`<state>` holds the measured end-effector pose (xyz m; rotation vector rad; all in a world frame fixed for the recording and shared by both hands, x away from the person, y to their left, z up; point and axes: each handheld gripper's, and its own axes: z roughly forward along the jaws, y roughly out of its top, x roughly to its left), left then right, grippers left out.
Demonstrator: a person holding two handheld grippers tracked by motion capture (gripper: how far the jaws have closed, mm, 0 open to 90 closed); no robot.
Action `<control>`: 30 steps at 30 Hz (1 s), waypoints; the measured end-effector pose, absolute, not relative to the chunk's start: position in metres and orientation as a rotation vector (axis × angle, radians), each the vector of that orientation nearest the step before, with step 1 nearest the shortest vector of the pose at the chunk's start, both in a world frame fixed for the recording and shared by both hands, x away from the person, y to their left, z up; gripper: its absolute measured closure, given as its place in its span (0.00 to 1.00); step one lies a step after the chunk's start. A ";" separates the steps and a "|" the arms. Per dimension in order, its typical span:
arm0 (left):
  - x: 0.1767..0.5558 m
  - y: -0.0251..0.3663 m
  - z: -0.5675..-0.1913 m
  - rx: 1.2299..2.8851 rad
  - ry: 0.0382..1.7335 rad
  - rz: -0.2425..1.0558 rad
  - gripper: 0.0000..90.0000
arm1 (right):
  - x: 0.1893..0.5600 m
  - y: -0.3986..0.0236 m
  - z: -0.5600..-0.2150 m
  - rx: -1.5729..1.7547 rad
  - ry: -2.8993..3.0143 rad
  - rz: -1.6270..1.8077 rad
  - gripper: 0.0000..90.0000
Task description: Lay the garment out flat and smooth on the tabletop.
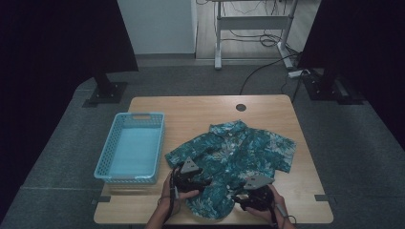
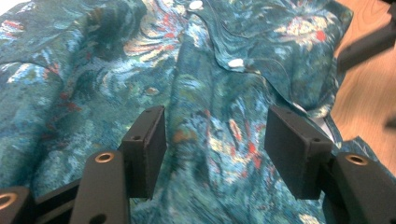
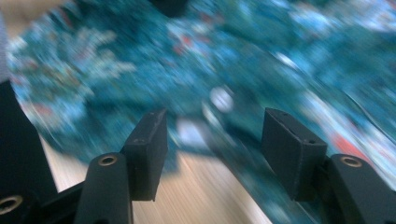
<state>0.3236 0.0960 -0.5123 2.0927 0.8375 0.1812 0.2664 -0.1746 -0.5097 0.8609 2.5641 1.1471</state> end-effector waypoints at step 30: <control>0.374 0.089 -0.535 2.082 1.008 0.214 0.40 | 0.272 -0.204 -0.532 0.902 2.598 1.083 0.37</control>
